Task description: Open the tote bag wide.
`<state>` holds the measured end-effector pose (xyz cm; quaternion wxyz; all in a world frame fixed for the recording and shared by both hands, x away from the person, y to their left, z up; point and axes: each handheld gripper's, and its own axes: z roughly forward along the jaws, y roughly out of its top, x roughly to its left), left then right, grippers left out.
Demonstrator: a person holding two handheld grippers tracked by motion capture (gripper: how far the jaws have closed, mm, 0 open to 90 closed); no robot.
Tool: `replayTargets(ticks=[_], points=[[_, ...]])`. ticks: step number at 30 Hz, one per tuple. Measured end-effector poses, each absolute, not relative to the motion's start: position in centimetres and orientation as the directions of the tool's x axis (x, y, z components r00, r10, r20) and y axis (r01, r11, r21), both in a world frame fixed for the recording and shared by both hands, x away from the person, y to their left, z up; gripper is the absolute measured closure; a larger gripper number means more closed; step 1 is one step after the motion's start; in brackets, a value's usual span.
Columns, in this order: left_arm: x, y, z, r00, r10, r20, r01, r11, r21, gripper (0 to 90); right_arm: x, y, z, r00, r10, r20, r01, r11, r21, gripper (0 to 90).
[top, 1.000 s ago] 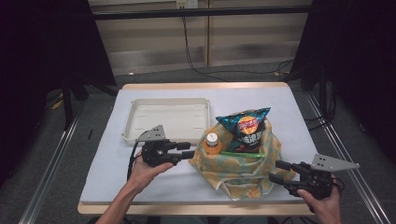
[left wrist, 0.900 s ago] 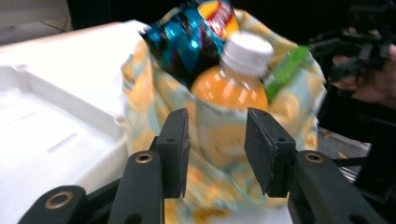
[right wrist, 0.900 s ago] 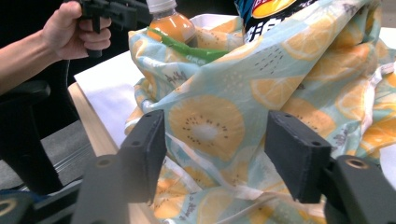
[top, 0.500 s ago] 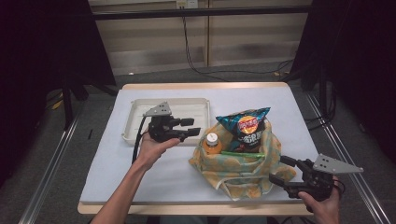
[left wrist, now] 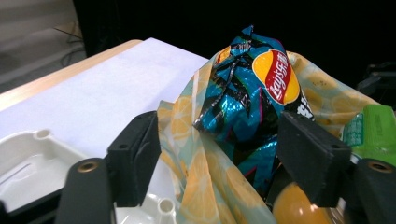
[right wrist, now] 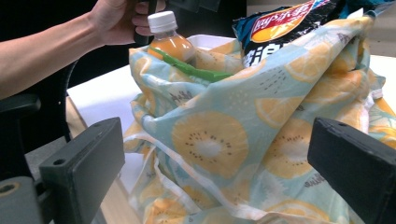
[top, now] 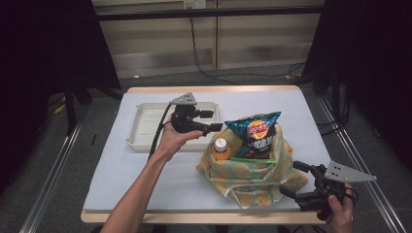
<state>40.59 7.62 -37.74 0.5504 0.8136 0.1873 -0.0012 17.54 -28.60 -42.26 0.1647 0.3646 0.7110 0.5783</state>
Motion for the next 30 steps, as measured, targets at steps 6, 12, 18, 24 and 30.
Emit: replayTargets(ticks=[6, 12, 18, 24, 30], points=[[42.3, 5.6, -37.9, 0.936, 0.275, -0.219, 0.308, -0.341, 0.888, 28.0, 17.7, -28.6, -42.5, -0.673, 0.716, 0.186, 0.330, 0.065, 0.942, 3.3], [42.3, 3.4, -38.7, 0.948, 0.231, -0.219, 0.296, -0.383, 0.875, 33.5, 17.8, -28.8, -42.6, -0.686, 0.703, 0.189, 0.333, 0.072, 0.940, 2.3], [42.4, 2.3, -39.7, 0.949, 0.226, -0.218, 0.297, -0.419, 0.858, 36.5, 17.8, -29.0, -42.8, -0.704, 0.685, 0.188, 0.329, 0.081, 0.941, 0.5], [42.0, 1.5, -39.8, 0.963, 0.189, -0.189, 0.254, -0.422, 0.870, 44.7, 18.0, -29.2, -43.2, -0.695, 0.692, 0.196, 0.350, 0.088, 0.933, 0.8], [41.0, 1.2, -38.9, 0.977, 0.146, -0.157, 0.205, -0.423, 0.883, 56.8, 18.0, -29.3, -43.2, -0.688, 0.698, 0.199, 0.355, 0.084, 0.931, 0.7]])
